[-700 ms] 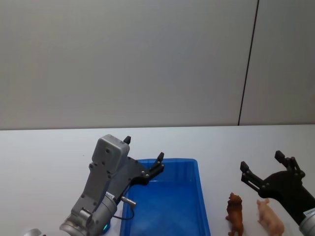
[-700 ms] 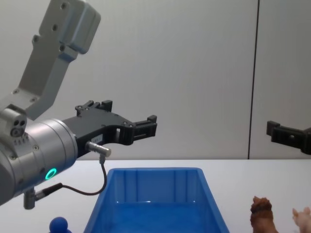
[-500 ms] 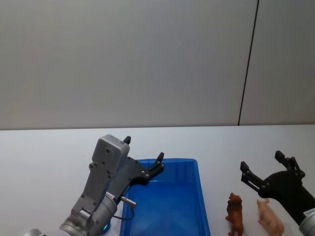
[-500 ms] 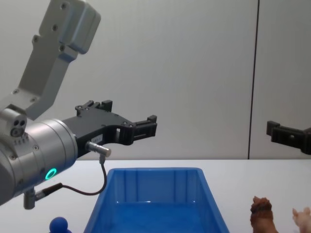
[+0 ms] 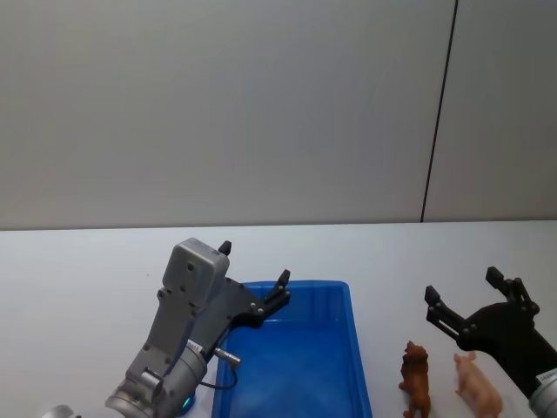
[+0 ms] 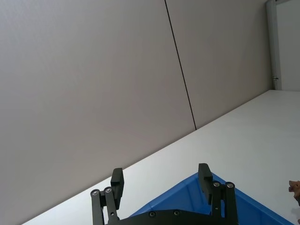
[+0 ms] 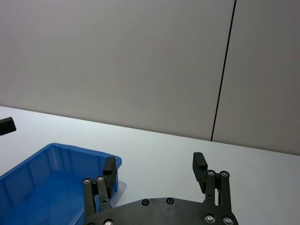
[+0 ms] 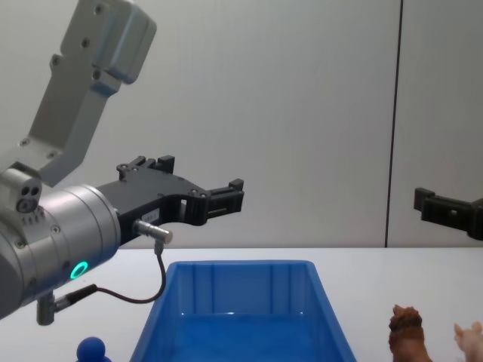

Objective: Pick up the two dolls from the table and place them into the box.

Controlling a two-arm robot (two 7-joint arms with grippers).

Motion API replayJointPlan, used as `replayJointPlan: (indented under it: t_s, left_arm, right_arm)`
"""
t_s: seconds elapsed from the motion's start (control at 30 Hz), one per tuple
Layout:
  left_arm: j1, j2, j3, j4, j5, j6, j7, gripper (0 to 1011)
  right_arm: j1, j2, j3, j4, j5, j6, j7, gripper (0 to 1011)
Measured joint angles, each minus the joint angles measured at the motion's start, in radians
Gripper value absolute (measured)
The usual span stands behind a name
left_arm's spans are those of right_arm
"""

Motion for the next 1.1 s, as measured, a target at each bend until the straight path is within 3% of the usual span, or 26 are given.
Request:
replayJointPlan:
  t_s: [0.83,1.1]
  left_arm:
    - [0.000,0.000,0.000,0.000,0.000,0.000,0.000,1001]
    - [0.000,0.000,0.000,0.000,0.000,0.000,0.000,1001]
  right_arm:
    - [0.001,-0.001,0.000,0.001,0.000,0.001,0.001,1001]
    - [0.009,-0.006,0.001,0.011,0.000,0.028,0.001,1001]
